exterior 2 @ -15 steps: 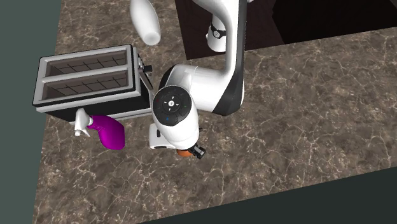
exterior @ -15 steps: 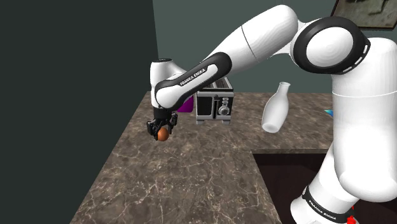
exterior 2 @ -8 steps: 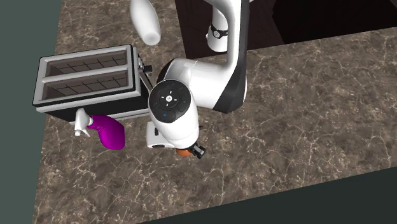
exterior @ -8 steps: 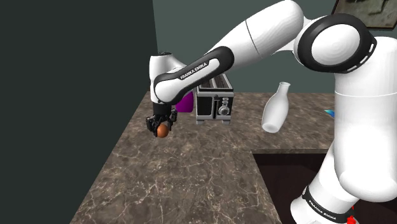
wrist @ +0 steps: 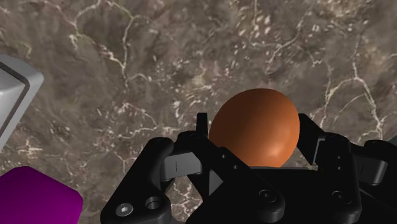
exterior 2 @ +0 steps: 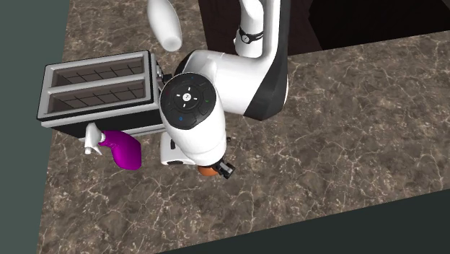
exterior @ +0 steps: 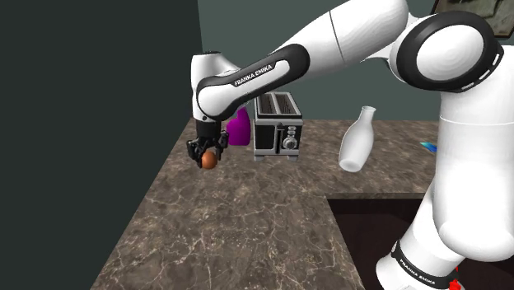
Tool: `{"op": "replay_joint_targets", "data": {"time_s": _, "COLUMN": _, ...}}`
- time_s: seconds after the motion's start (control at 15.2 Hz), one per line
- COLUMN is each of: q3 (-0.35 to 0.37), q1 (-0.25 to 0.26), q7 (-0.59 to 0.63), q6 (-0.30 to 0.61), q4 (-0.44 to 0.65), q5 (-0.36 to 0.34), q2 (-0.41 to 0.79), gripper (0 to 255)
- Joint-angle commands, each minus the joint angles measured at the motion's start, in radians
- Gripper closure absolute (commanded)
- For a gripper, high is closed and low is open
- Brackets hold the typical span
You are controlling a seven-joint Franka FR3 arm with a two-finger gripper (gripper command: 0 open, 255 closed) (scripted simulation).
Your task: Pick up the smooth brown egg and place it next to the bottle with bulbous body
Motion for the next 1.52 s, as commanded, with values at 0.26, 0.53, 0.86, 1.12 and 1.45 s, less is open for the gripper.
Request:
{"op": "replay_joint_targets", "data": {"time_s": 0.26, "q3": 0.002, "q1": -0.003, "q7": -0.005, "q6": -0.073, "q4": 0.046, "q5": 0.008, "q2": -0.028, "gripper": 255}}
{"op": "replay_joint_targets", "data": {"time_s": 0.53, "q3": 0.004, "q1": -0.004, "q7": -0.006, "q6": -0.122, "q4": 0.081, "q5": 0.011, "q2": -0.042, "gripper": 255}}
{"op": "replay_joint_targets", "data": {"time_s": 0.86, "q3": 0.005, "q1": -0.004, "q7": -0.006, "q6": -0.184, "q4": 0.131, "q5": 0.015, "q2": -0.055, "gripper": 255}}
{"op": "replay_joint_targets", "data": {"time_s": 1.12, "q3": 0.006, "q1": -0.003, "q7": -0.006, "q6": -0.236, "q4": 0.175, "q5": 0.016, "q2": -0.062, "gripper": 255}}
{"op": "replay_joint_targets", "data": {"time_s": 1.45, "q3": 0.007, "q1": -0.002, "q7": -0.005, "q6": -0.302, "q4": 0.238, "q5": 0.017, "q2": -0.065, "gripper": 255}}
